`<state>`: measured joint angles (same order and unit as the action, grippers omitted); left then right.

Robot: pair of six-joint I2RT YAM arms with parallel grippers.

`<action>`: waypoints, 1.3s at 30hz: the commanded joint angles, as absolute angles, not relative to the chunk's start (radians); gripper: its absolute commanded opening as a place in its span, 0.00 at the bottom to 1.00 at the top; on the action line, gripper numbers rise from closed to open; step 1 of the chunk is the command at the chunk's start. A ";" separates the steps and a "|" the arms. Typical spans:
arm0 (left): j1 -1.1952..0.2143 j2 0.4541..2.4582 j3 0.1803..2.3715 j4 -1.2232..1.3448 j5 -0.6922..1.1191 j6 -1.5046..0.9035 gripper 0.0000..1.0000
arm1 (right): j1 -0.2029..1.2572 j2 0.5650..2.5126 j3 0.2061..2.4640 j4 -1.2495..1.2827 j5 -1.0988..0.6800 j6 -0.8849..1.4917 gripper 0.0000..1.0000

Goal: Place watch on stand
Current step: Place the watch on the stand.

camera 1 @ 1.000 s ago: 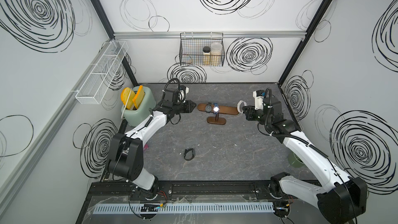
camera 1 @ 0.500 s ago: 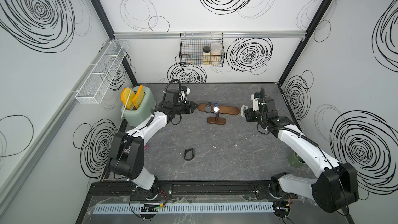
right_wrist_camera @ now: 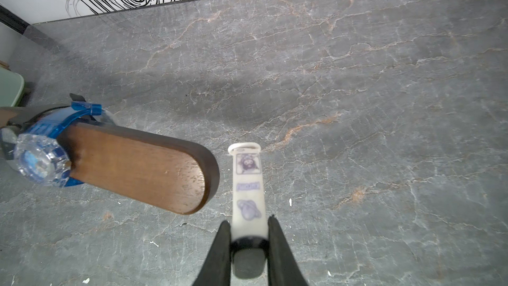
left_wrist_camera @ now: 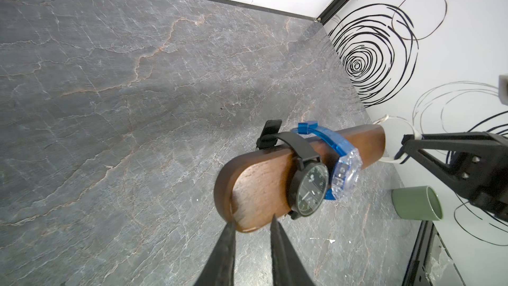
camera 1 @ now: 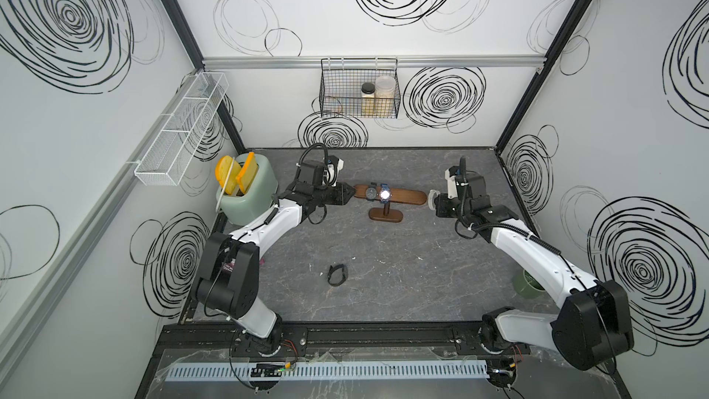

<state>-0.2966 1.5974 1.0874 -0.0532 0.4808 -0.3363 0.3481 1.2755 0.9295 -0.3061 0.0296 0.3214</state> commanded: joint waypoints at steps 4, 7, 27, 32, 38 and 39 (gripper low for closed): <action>-0.302 1.614 1.086 -0.031 0.461 -0.311 0.27 | 0.373 1.309 0.955 -0.287 0.041 0.325 0.18; -0.302 1.619 1.089 -0.031 0.455 -0.308 0.27 | 0.379 1.325 0.962 -0.285 0.041 0.328 0.18; -0.329 1.629 1.094 -0.038 0.443 -0.293 0.28 | 0.428 1.370 1.027 -0.289 0.056 0.330 0.18; -0.333 1.628 1.095 -0.038 0.442 -0.293 0.28 | 0.447 1.393 1.048 -0.288 0.060 0.333 0.18; -0.343 1.624 1.095 -0.041 0.440 -0.292 0.29 | 0.482 1.435 1.078 -0.287 0.066 0.342 0.19; -0.343 1.623 1.095 -0.040 0.440 -0.293 0.29 | 0.489 1.443 1.082 -0.285 0.068 0.343 0.19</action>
